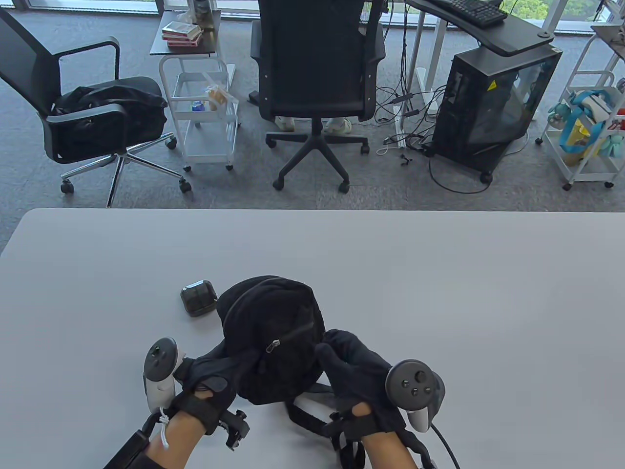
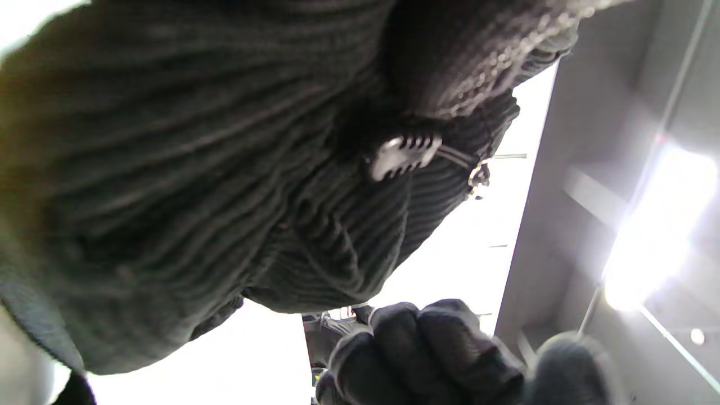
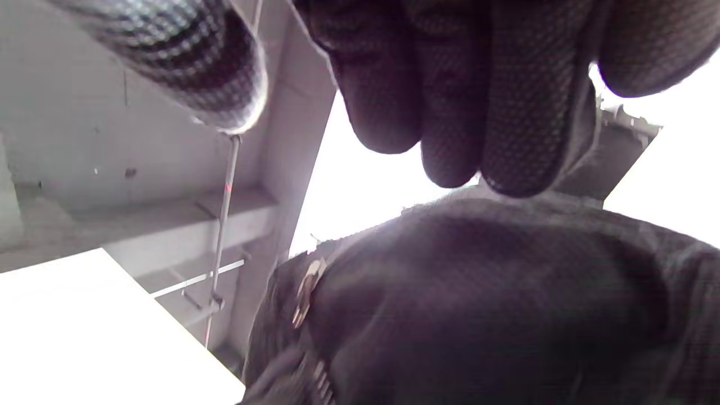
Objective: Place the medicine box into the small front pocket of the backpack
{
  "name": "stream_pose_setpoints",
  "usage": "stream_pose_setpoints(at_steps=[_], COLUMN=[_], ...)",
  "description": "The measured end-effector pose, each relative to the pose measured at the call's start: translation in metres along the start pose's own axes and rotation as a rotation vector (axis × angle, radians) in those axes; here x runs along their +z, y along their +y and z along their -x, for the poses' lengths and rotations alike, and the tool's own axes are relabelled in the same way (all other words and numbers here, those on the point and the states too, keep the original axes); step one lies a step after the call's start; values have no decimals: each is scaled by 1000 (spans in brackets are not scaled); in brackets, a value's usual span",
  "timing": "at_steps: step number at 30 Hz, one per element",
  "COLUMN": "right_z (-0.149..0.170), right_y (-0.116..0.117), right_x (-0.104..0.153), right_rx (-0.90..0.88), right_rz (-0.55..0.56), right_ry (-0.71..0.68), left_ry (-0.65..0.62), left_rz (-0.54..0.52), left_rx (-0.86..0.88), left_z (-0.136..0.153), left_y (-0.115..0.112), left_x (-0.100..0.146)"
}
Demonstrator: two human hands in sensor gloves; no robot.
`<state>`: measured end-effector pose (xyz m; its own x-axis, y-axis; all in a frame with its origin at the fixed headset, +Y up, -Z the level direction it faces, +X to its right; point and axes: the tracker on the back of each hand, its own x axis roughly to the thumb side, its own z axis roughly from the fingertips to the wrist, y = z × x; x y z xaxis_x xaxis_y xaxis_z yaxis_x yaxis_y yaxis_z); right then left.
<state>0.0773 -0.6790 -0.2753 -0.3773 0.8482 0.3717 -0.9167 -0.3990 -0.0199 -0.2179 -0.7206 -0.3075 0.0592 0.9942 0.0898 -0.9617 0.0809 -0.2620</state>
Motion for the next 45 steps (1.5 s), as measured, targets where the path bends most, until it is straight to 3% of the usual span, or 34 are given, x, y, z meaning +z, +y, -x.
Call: stream_pose_setpoints(at_steps=[5,8,10,16,22,25,27,29,32,33,34,37,40,45], right_z=[0,4,7,14,24,54,71,79,86,88,91,94,89,88], right_y=[27,36,35,14,-13,-27,-31,-29,-30,-30,-27,-10,14,32], right_x=[-1,-1,-3,-7,-9,-14,-18,-16,-7,-5,-4,-3,-2,-4], right_rx=[144,180,128,-20,-28,148,232,99,-252,-357,-469,-740,-785,-1029], right_rz=[-206,-177,-176,-166,-84,4,-36,-91,79,84,45,-212,-412,-335], right_ry=[100,135,136,136,126,209,211,241,283,304,325,361,363,332], left_ry=[-86,-116,-123,-90,-79,-91,-83,-80,-69,-70,-74,-86,-43,32], left_rz=[-11,60,46,3,17,63,129,145,209,233,259,307,333,315], left_rx=[-90,-143,-162,-79,14,76,132,117,241,276,307,405,461,416], left_z=[-9,-14,-15,-11,-13,-14,-14,-11,-9,-9,-9,-7,-1,12], left_y=[-13,-23,-24,-10,2,5,2,-1,-1,0,0,0,2,11], left_x=[1,2,3,3,3,1,0,0,-1,-2,-3,-4,-6,-8])
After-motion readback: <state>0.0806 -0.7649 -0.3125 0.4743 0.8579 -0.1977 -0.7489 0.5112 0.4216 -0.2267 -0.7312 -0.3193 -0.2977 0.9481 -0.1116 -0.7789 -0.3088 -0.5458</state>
